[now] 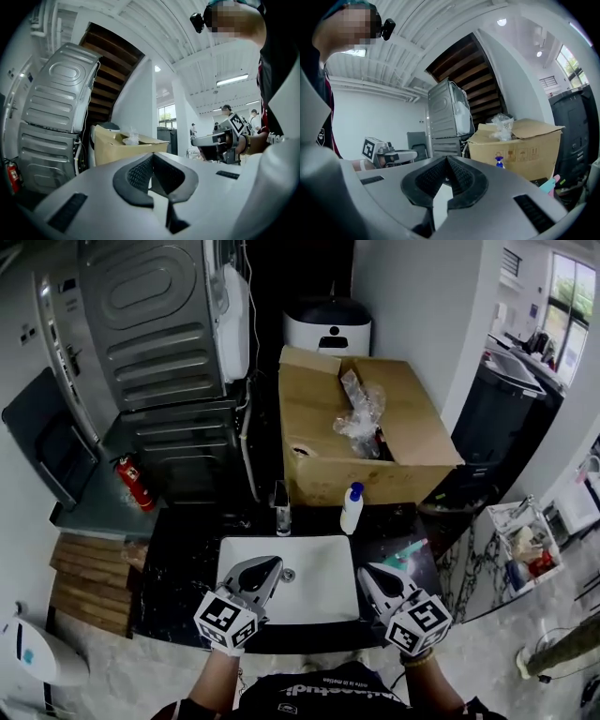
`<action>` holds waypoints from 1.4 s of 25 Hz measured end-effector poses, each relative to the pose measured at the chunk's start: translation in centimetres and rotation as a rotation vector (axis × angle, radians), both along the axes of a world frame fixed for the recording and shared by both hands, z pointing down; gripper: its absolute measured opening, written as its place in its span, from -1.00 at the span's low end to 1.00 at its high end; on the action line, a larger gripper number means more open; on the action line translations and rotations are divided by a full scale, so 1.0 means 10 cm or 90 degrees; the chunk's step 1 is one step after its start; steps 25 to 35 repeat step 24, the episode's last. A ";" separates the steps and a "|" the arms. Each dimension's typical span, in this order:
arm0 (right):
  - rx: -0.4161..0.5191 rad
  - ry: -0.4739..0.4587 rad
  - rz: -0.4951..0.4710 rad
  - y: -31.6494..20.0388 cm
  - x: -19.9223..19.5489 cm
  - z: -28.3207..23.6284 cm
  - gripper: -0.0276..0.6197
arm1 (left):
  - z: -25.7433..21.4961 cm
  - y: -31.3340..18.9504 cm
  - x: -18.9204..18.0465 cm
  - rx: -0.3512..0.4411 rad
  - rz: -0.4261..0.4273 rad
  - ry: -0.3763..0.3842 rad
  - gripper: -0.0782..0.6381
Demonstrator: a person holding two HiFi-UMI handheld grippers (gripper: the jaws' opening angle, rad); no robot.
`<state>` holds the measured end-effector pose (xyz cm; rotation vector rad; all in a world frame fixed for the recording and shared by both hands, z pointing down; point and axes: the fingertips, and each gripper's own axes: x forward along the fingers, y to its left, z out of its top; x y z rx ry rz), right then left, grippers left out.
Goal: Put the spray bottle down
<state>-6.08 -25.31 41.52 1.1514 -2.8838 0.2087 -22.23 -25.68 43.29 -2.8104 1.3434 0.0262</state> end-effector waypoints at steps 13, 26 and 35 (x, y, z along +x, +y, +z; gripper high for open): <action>-0.012 0.053 -0.017 0.15 -0.16 0.12 -0.80 | 0.19 0.05 0.08 -0.024 0.039 -0.006 -0.74; -0.008 0.061 -0.013 0.08 -0.13 0.11 -0.80 | 0.24 -0.01 0.07 -0.036 0.040 0.020 -0.74; -0.008 0.061 -0.013 0.08 -0.13 0.11 -0.80 | 0.24 -0.01 0.07 -0.036 0.040 0.020 -0.74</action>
